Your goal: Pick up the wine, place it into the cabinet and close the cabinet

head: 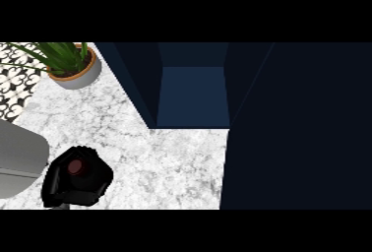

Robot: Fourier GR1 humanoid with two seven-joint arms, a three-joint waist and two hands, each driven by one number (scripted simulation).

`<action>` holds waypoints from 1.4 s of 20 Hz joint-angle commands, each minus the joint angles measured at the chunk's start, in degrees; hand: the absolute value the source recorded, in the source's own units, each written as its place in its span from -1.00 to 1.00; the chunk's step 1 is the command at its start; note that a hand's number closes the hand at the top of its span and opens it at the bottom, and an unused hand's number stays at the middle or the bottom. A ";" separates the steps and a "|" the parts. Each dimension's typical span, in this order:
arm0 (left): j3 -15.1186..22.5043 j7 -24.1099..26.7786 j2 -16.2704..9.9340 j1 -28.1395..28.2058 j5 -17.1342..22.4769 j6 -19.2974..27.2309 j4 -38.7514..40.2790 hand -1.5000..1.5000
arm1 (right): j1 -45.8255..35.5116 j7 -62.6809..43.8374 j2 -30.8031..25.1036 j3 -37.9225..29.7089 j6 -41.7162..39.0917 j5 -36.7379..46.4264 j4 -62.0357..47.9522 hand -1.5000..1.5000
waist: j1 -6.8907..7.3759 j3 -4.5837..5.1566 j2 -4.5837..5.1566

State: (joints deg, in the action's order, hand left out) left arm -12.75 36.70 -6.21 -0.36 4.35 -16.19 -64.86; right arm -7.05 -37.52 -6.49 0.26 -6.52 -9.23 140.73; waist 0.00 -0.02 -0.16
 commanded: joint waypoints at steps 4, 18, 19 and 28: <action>-0.30 -2.70 1.03 1.41 1.66 3.83 -13.32 1.00 | 3.83 1.16 1.59 0.24 -0.82 -4.02 4.17 -1.00 | 0.06 -0.02 0.00; 12.52 -29.60 6.17 5.19 4.21 8.53 -42.32 1.00 | 3.61 -4.16 1.17 -0.17 -0.06 -4.92 8.37 -1.00 | -0.19 -0.03 -0.09; 16.67 -27.48 6.18 7.18 3.12 9.97 -41.47 1.00 | 5.56 -1.41 2.35 1.28 -0.45 -2.58 8.01 -1.00 | -0.23 -0.02 -0.04; 28.75 -38.58 6.20 -4.04 2.43 24.58 -46.04 1.00 | 2.19 -3.91 1.38 0.27 -0.63 -4.80 7.20 -1.00 | -0.64 0.00 0.00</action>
State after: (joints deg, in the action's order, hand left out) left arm 11.61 2.20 -0.07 0.74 7.63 2.03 -109.45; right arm -6.18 -37.09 -4.82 0.34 -7.64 -9.45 139.69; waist -0.36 -0.03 -0.15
